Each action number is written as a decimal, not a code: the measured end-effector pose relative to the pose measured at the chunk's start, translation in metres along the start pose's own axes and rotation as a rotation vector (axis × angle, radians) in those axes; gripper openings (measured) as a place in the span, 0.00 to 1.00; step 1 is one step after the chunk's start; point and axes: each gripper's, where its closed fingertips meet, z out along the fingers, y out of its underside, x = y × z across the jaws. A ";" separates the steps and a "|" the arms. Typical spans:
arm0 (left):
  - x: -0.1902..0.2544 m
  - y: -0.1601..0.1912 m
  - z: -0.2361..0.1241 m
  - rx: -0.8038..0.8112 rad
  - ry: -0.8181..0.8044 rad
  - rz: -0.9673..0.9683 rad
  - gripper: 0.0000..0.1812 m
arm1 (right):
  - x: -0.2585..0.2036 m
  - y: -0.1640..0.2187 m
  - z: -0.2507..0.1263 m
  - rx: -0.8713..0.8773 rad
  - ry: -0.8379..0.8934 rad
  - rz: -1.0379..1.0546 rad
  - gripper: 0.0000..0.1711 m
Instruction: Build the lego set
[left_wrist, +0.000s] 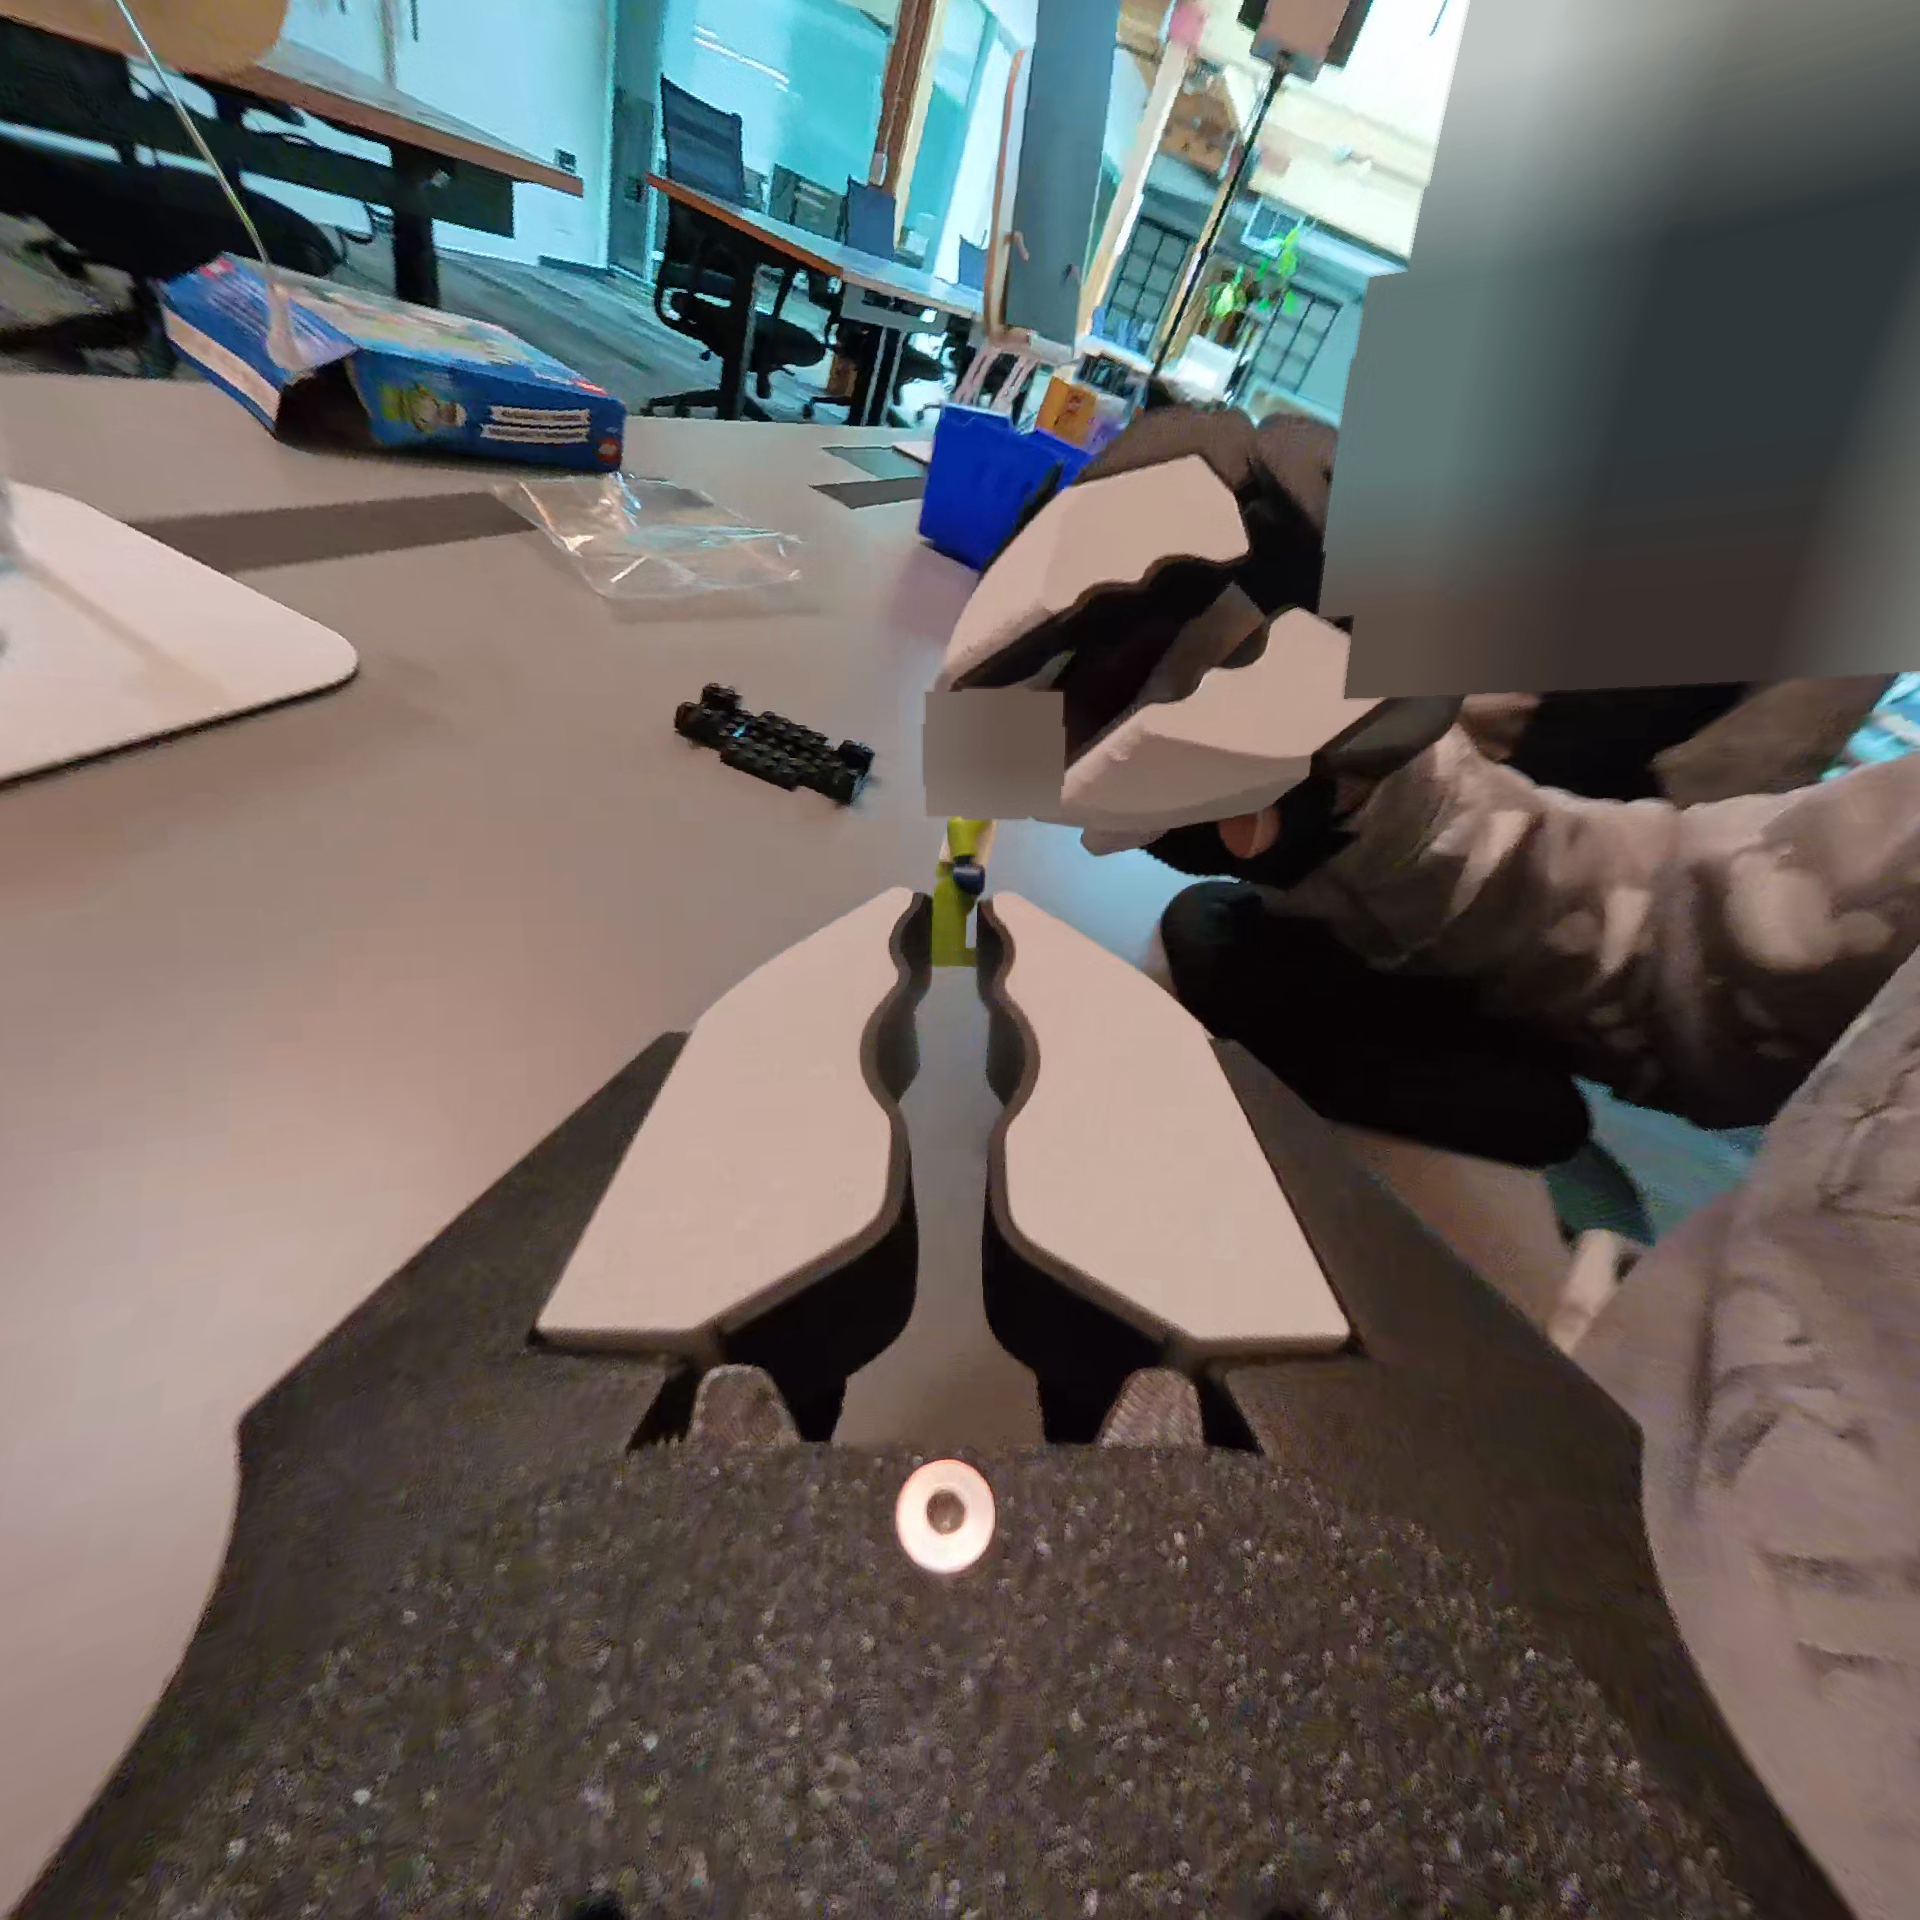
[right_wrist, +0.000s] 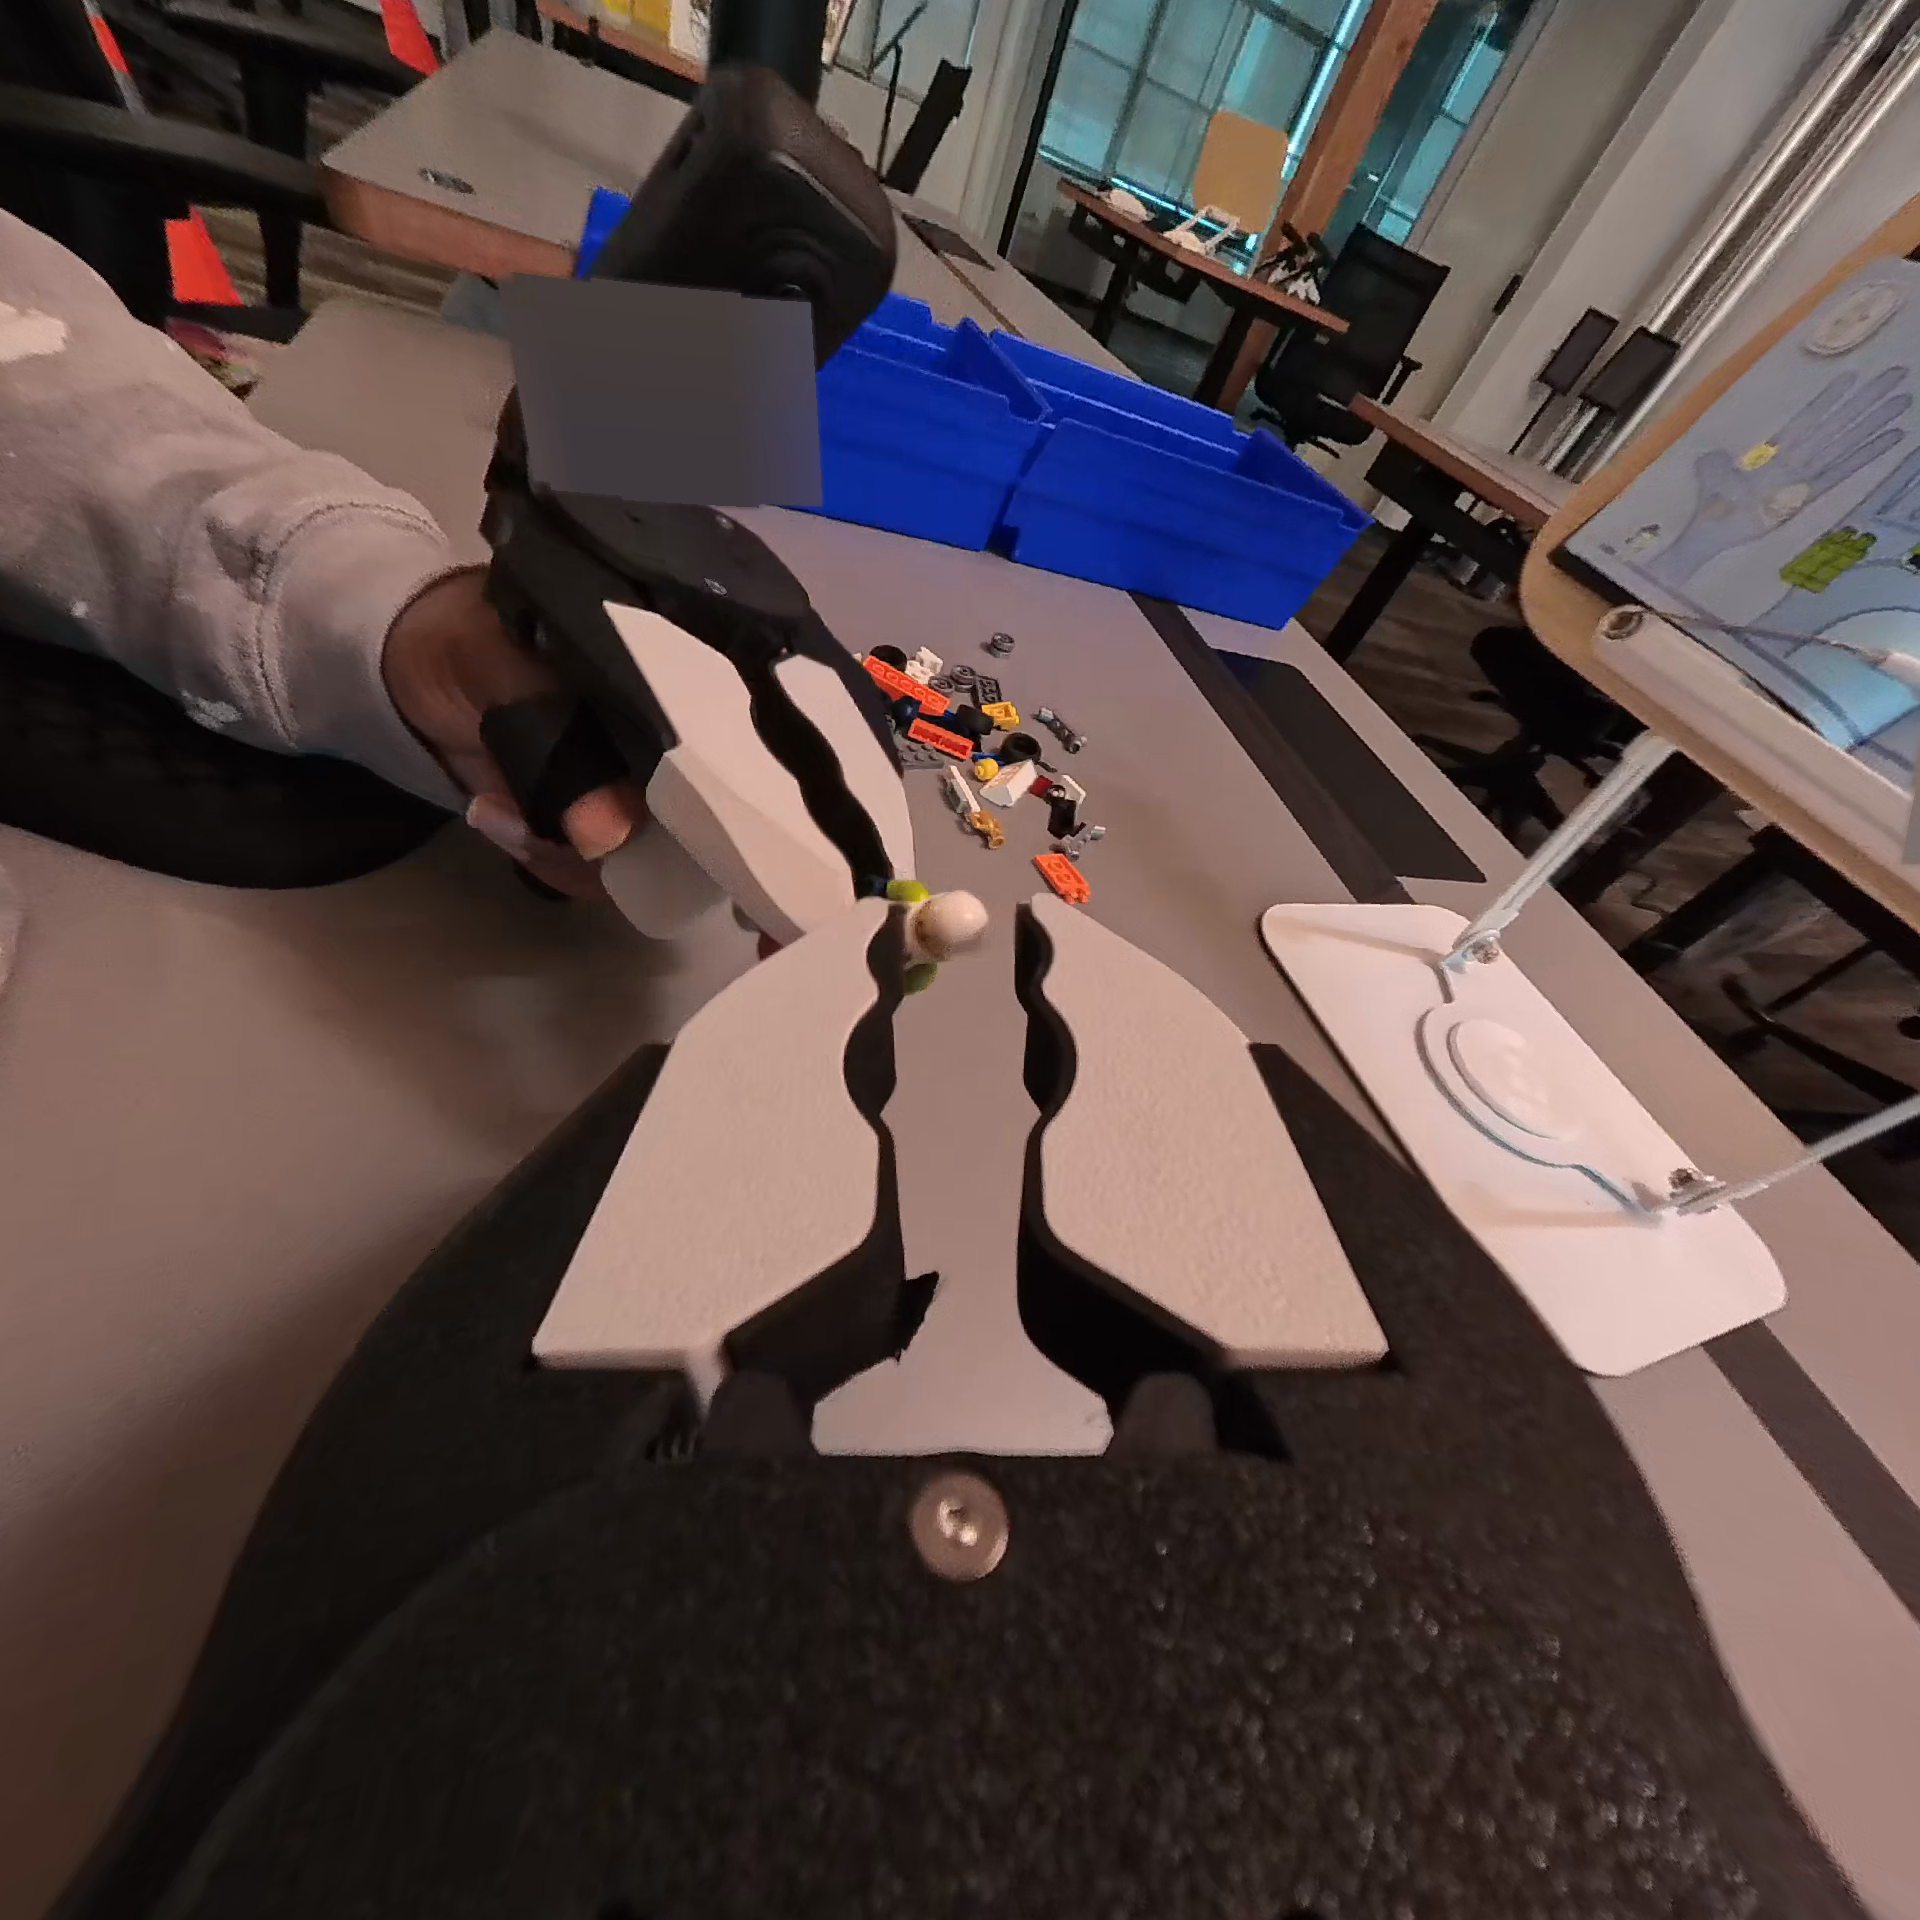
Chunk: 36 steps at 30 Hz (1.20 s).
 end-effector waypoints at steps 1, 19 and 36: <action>0.000 0.001 0.000 -0.006 -0.014 0.028 0.04 | 0.000 0.000 0.000 0.002 -0.008 0.013 0.12; -0.005 0.007 0.005 -0.028 0.022 -0.126 0.04 | 0.001 0.012 0.005 -0.023 -0.008 0.072 0.09; -0.002 0.002 0.002 0.038 0.287 -0.701 0.04 | -0.004 0.027 0.014 -0.174 0.074 -0.215 0.25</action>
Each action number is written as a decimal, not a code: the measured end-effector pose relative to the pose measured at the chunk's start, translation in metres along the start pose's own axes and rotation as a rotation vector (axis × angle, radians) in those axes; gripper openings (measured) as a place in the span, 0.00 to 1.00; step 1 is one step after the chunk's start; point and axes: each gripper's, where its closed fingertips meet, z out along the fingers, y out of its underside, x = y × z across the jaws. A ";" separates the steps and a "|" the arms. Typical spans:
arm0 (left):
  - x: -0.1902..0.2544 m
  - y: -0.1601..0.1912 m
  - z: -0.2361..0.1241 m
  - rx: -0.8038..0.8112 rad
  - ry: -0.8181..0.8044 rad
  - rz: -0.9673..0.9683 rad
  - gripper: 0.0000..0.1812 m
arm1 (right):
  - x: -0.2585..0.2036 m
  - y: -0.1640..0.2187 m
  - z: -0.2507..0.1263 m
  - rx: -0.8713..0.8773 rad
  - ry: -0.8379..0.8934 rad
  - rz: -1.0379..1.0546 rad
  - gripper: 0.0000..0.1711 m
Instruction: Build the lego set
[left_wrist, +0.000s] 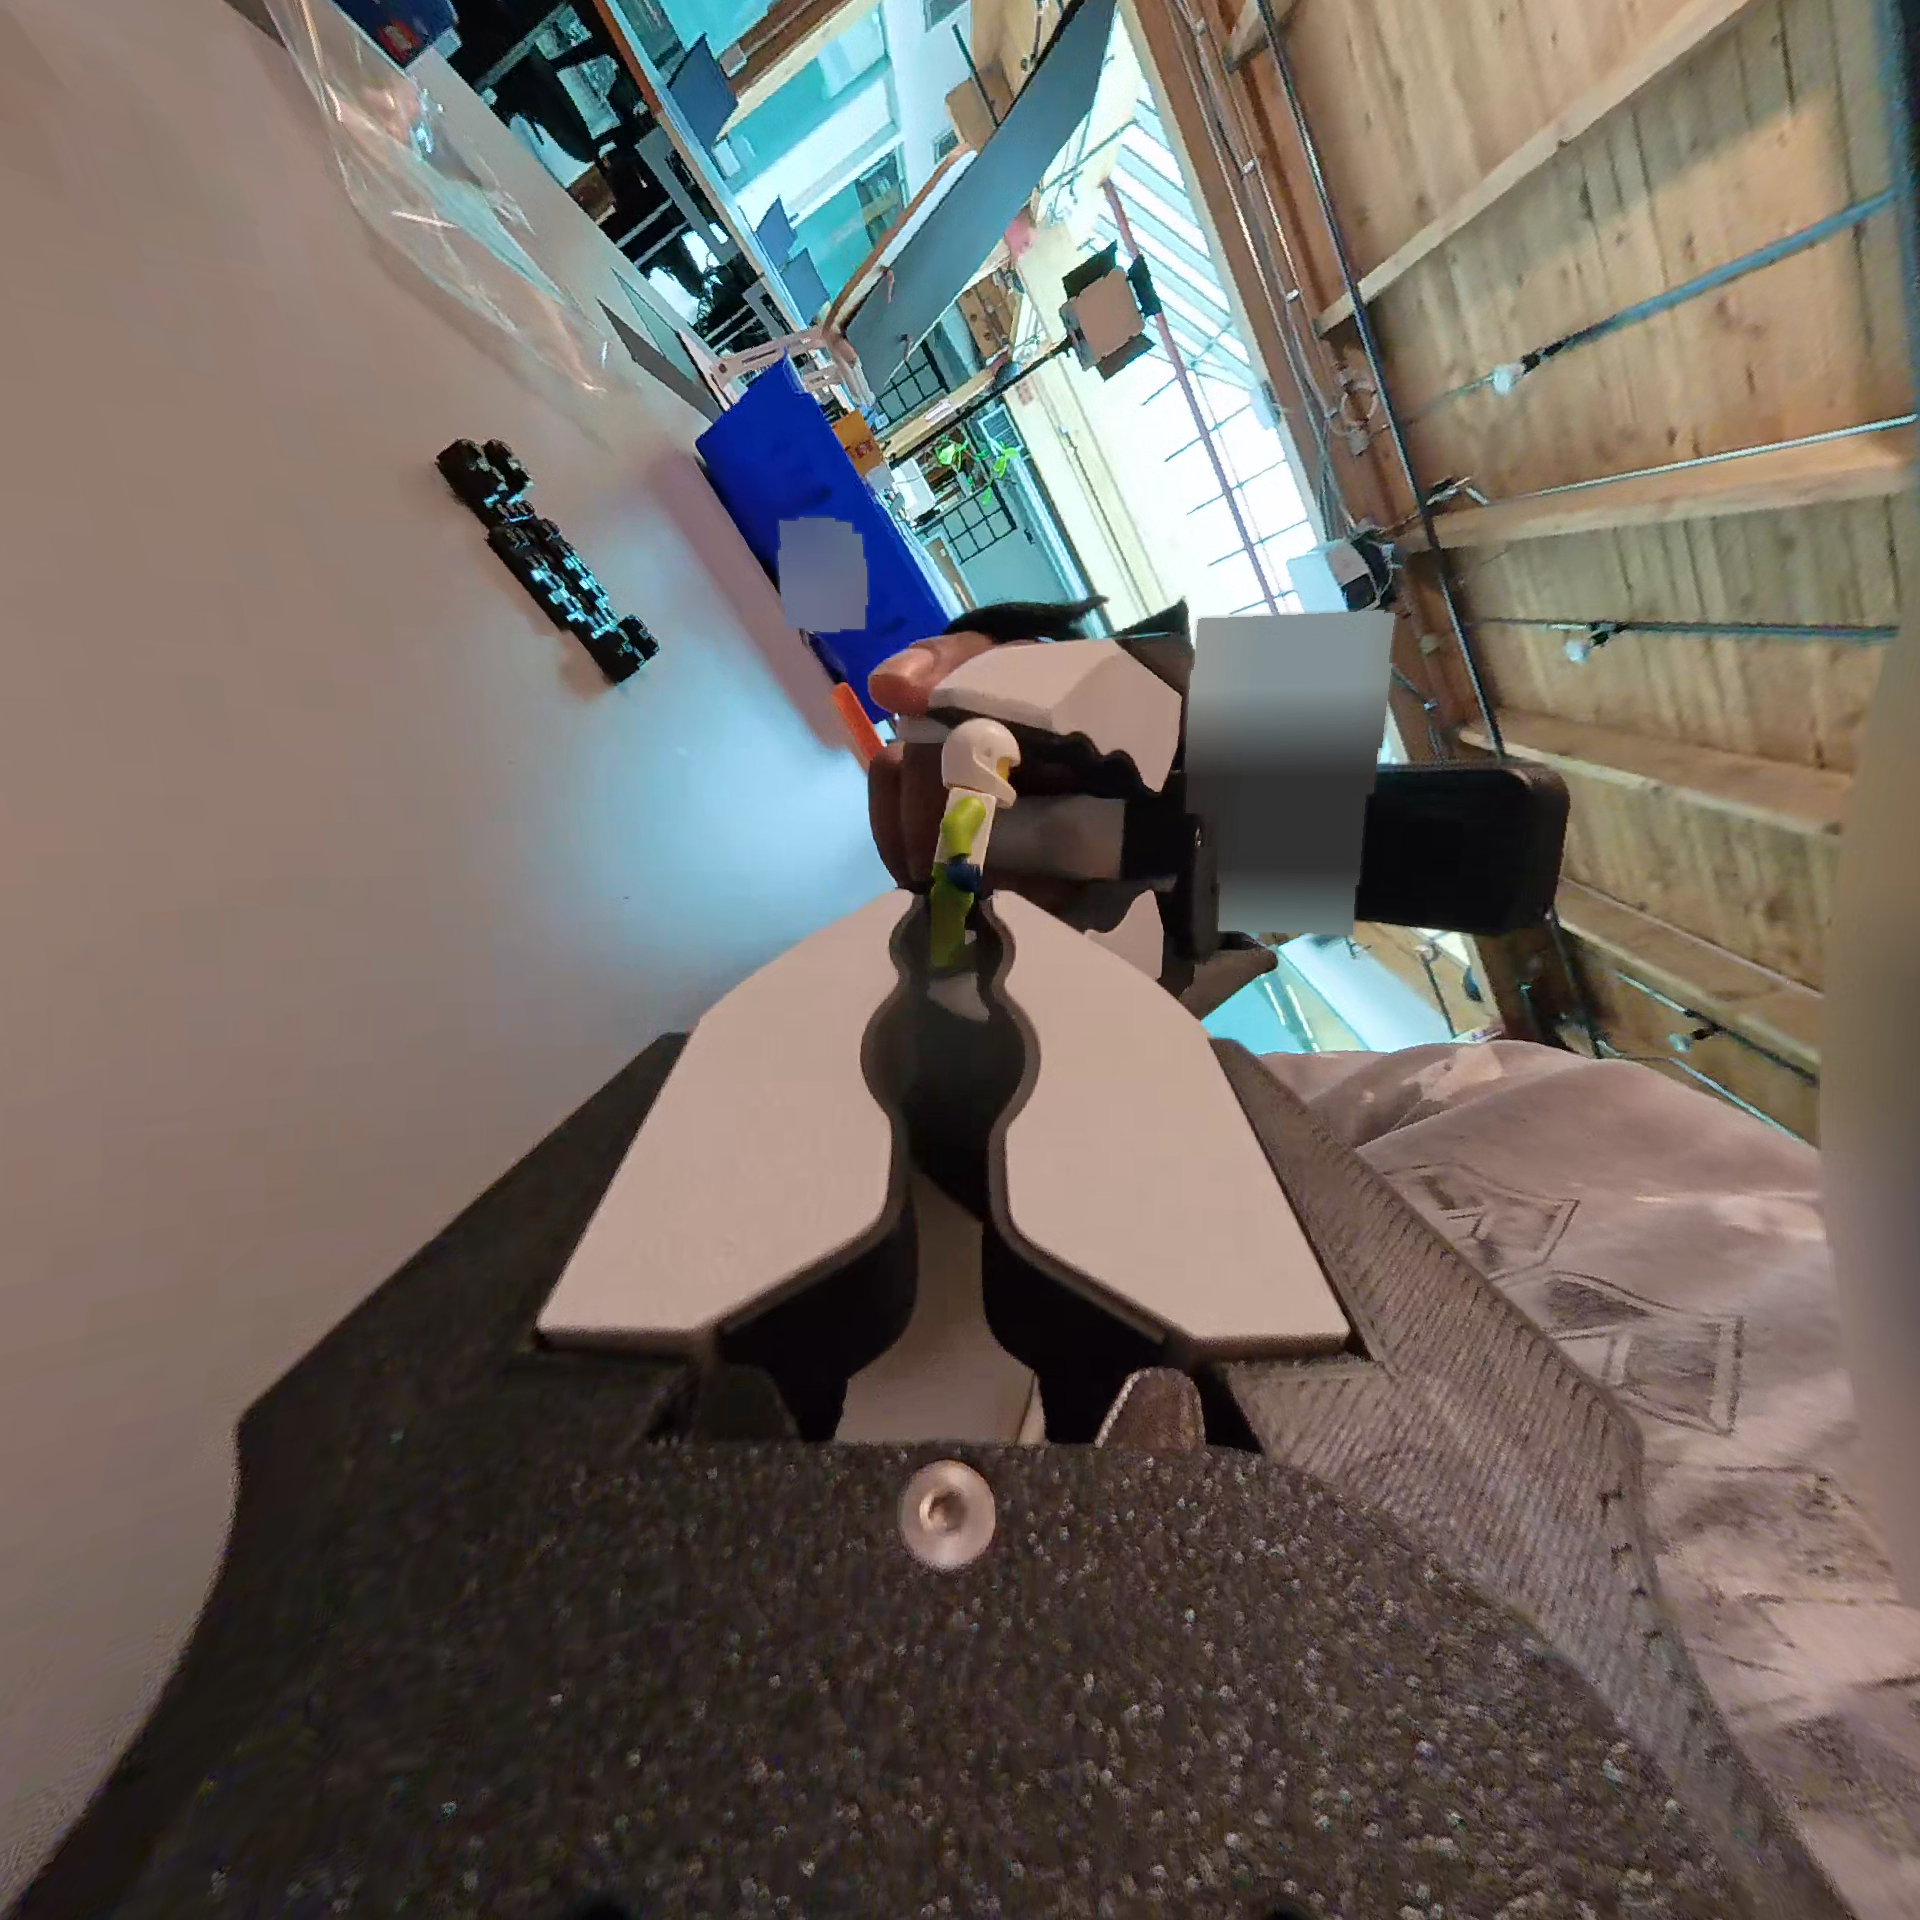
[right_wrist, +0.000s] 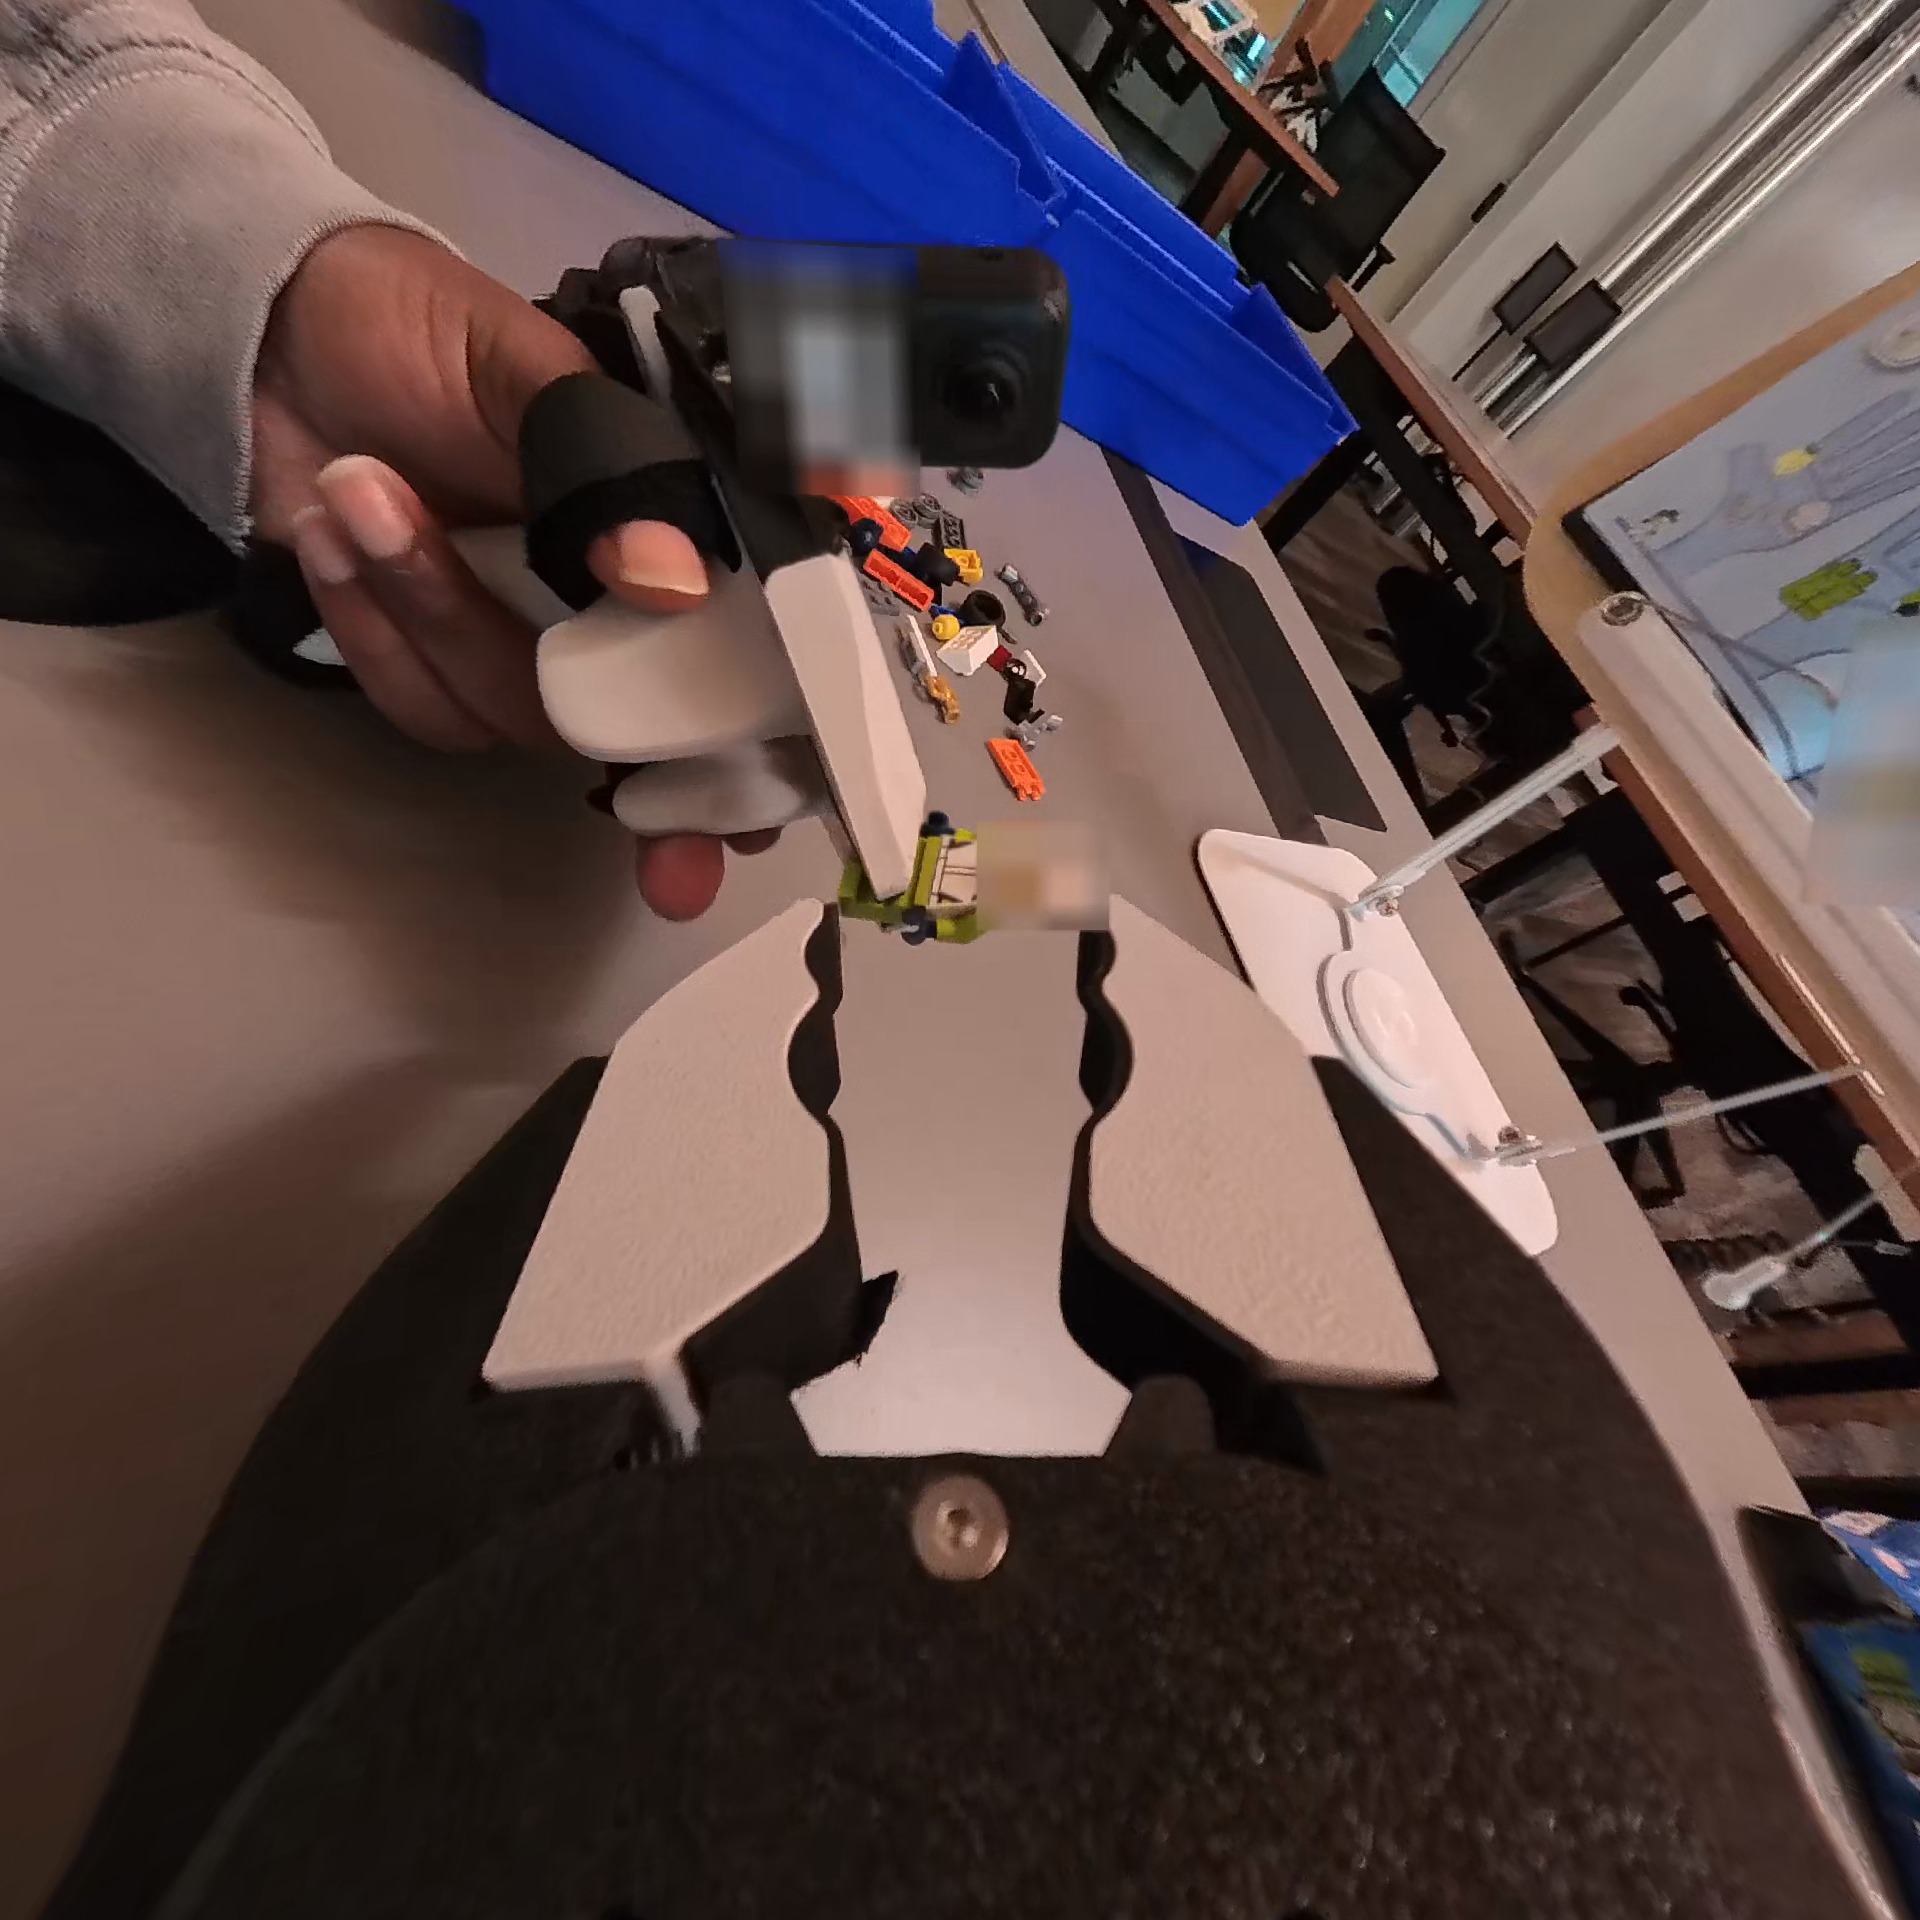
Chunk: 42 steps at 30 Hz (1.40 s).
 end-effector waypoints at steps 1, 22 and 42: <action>0.000 0.000 0.000 0.002 0.003 -0.010 0.04 | 0.000 -0.001 0.000 -0.006 0.003 -0.008 0.26; 0.025 -0.002 0.002 0.040 0.289 -0.260 0.07 | -0.001 -0.017 -0.007 0.046 -0.109 0.203 0.28; -0.013 0.011 0.003 -0.098 -0.074 0.041 0.04 | -0.020 0.016 0.006 0.008 -0.224 0.174 0.28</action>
